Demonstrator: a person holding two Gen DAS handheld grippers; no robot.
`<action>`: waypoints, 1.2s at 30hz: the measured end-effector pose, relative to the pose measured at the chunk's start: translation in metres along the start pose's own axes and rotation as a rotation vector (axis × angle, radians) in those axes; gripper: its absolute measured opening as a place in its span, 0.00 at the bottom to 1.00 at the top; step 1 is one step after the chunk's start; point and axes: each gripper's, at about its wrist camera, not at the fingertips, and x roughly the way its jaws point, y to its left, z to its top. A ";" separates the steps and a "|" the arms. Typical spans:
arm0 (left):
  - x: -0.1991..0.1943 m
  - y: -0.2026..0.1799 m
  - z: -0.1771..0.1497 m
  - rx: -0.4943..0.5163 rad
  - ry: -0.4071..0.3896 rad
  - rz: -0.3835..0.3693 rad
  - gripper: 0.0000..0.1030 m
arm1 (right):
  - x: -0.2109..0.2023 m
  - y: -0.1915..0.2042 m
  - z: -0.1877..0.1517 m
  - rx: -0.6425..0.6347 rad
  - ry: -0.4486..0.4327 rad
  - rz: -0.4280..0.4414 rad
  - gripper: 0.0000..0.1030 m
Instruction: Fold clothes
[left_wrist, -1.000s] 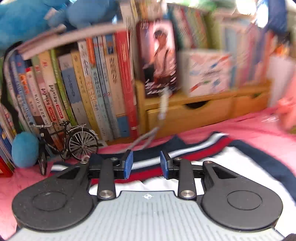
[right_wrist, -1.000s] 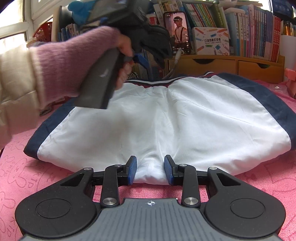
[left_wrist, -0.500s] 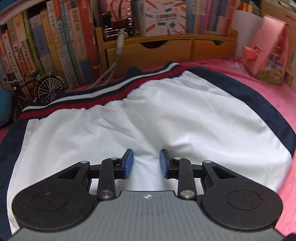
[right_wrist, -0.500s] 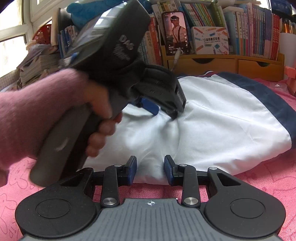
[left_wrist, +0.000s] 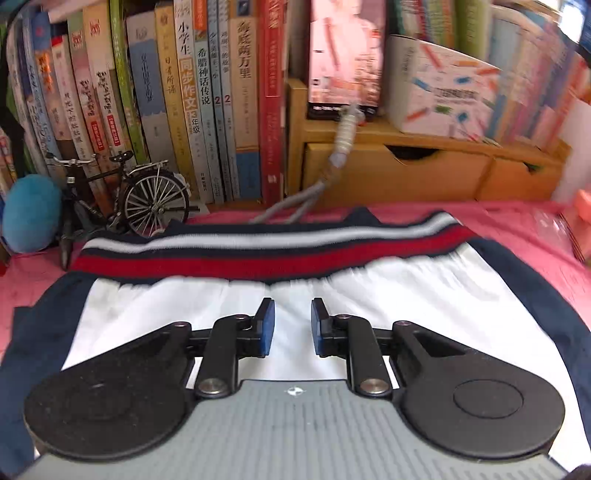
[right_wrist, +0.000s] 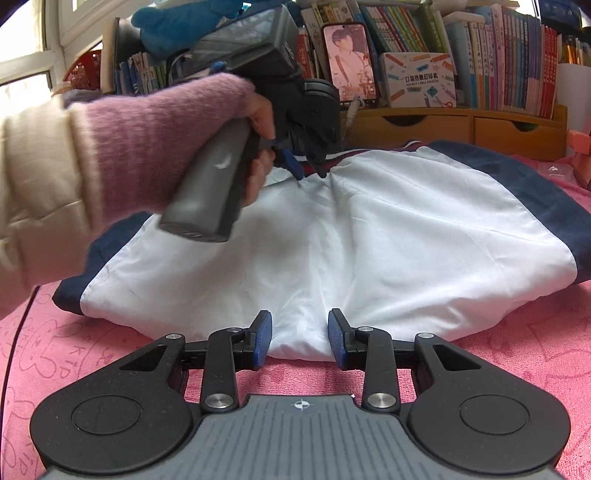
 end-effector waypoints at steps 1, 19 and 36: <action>-0.012 0.000 -0.007 0.019 0.007 -0.017 0.22 | 0.000 0.000 0.000 0.001 0.000 0.001 0.33; 0.000 -0.014 -0.027 0.057 0.146 0.038 0.53 | -0.001 -0.002 0.001 0.032 -0.004 0.020 0.34; 0.057 0.002 0.026 -0.039 0.057 0.101 0.81 | -0.004 0.001 -0.002 0.039 -0.006 0.021 0.34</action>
